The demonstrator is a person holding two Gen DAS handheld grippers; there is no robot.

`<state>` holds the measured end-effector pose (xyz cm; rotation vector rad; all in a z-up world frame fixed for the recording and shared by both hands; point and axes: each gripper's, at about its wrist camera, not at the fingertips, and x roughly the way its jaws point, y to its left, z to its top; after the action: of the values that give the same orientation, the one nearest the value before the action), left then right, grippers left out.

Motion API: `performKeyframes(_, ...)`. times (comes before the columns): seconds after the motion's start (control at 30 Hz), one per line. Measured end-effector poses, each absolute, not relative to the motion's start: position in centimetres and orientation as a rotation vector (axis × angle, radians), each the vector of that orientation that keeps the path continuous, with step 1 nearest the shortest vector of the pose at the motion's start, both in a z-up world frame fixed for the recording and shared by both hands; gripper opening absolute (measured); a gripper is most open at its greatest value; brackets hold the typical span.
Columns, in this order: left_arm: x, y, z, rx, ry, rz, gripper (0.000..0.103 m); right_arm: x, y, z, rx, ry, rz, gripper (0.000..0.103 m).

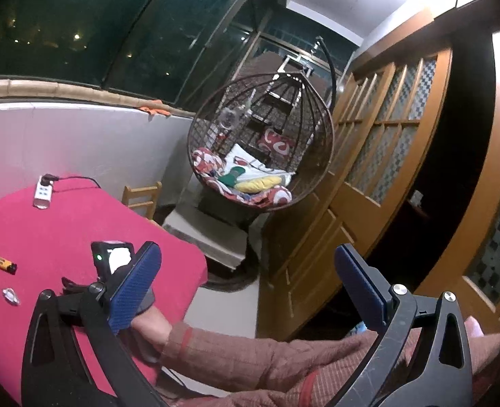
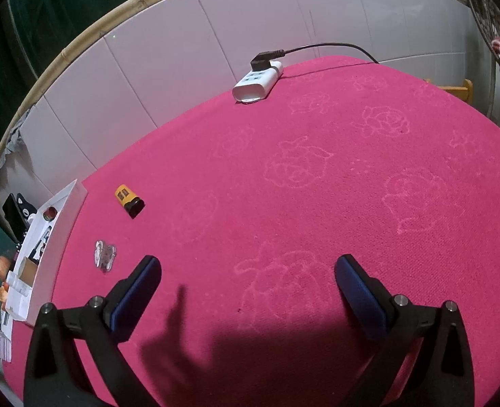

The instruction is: Organize rigid objects

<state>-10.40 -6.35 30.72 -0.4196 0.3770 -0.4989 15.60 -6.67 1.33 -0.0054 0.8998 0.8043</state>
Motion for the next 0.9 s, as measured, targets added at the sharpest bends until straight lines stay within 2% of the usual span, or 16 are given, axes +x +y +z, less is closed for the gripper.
performKeyframes(0.13,-9.1,-4.7,29.5,-0.398,0.391,-0.385,0.103,15.6,-6.7,1.3,-0.004,0.900,0.805,0.103)
performKeyframes(0.27,-6.8,0.1,25.3,-0.398,0.402,-0.157,0.103,15.5,-6.3,1.3,-0.021,0.900,0.797,0.103)
performKeyframes(0.43,-3.6,8.0,16.7,-0.411,0.529,0.216,0.103,15.3,-5.4,1.2,-0.089,0.898,0.769,0.103)
performKeyframes(0.6,-4.2,15.1,8.4,-0.601,0.650,0.436,0.103,15.1,-4.6,1.0,-0.147,0.896,0.742,0.103)
performKeyframes(0.73,-4.4,16.3,5.5,-0.621,0.686,0.513,0.103,15.2,-4.7,0.9,-0.144,0.896,0.743,0.103)
performKeyframes(0.9,-1.3,15.1,3.7,-0.433,0.819,0.541,0.103,15.3,-4.9,0.9,-0.134,0.896,0.749,0.103)
